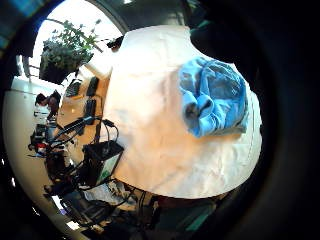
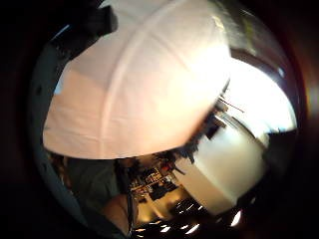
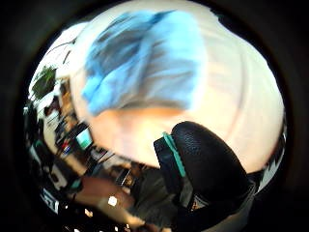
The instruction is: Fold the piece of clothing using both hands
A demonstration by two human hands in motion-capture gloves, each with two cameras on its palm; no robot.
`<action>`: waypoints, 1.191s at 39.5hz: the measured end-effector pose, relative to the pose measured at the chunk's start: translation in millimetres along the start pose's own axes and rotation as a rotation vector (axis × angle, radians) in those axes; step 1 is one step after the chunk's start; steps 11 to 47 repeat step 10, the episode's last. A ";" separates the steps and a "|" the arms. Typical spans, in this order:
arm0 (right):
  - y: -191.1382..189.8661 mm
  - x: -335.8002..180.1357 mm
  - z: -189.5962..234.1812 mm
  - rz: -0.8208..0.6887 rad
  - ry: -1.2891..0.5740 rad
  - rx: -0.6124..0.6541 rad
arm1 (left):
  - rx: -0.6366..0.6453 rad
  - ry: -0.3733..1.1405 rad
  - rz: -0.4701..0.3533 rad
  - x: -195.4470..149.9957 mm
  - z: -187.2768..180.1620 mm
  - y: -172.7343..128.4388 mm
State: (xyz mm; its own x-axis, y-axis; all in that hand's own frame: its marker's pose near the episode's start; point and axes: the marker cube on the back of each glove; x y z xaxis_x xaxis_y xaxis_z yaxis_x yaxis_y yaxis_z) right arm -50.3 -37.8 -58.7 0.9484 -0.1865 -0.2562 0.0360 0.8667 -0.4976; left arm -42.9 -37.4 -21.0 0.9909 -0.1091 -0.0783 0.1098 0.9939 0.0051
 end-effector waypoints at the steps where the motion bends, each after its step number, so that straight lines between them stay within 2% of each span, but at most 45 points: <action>1: -3.6 12.7 -1.0 0.109 0.031 0.091 | -0.008 -0.015 0.011 5.1 1.3 0.6; 3: -14.0 34.2 -1.8 0.241 0.053 0.232 | -0.020 -0.045 0.031 15.1 2.8 2.5; 4: -20.5 41.1 -2.2 0.259 0.033 0.302 | -0.022 -0.058 0.038 20.0 3.1 3.5; 7: -24.9 50.9 -4.4 0.201 -0.075 0.481 | -0.023 -0.072 0.054 34.0 1.8 6.4; 10: -13.5 59.3 -5.8 0.188 -0.102 0.555 | -0.025 -0.062 0.066 43.1 0.2 8.6; 47: -13.5 59.3 -5.8 0.188 -0.102 0.555 | -0.025 -0.062 0.066 43.1 0.2 8.6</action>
